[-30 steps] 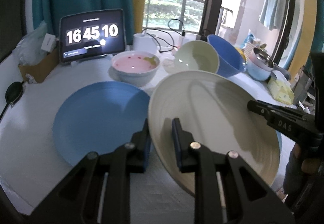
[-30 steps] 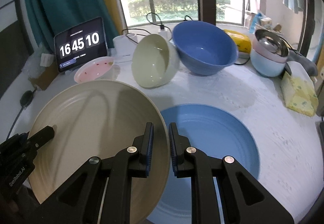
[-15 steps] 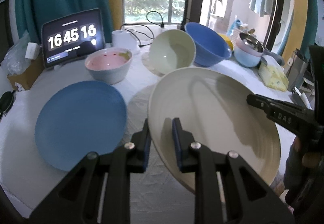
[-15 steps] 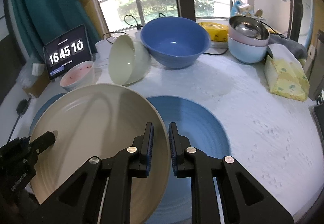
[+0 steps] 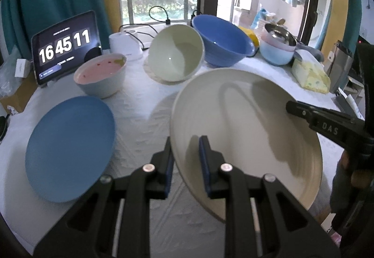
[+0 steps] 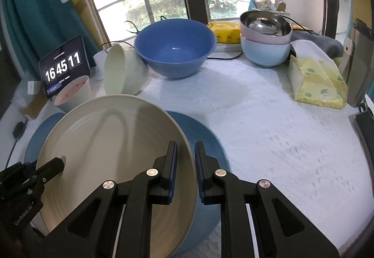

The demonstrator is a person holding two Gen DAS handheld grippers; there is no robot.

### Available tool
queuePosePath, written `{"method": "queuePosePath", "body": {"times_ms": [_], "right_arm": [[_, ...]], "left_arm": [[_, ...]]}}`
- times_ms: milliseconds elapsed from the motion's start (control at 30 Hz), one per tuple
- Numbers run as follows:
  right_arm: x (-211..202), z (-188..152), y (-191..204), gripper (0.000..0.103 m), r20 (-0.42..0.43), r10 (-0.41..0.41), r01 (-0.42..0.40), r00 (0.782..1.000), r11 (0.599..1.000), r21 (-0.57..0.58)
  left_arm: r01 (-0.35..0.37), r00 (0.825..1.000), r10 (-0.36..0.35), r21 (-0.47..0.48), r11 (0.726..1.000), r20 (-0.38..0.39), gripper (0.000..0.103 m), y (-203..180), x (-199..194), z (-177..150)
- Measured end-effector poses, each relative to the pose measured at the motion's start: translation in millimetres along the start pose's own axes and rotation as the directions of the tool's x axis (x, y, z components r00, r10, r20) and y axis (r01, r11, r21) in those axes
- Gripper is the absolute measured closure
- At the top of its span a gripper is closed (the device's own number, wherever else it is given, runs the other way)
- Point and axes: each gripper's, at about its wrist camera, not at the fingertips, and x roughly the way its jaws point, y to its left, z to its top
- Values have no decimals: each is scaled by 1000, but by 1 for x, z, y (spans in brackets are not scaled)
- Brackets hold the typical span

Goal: Organize plates and bowls

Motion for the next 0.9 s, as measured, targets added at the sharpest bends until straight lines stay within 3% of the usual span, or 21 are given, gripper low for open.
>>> {"method": "queuePosePath", "body": {"times_ms": [533,800,900], "right_arm": [[14,5,-27,86,0,-34,34,999,999,20],[24,3,-29,86,-20,-39,39,999,999,10],[29,1,-31,86,-44,-43,44,998,999,8]], "left_arm": [[-1,999,3,40,999,-48,78,-25,34,5],[-82,994,85,58,995,-65,77,-26,49,5],[-77,994,81,50,996,-71,76,-23,52,3]]}}
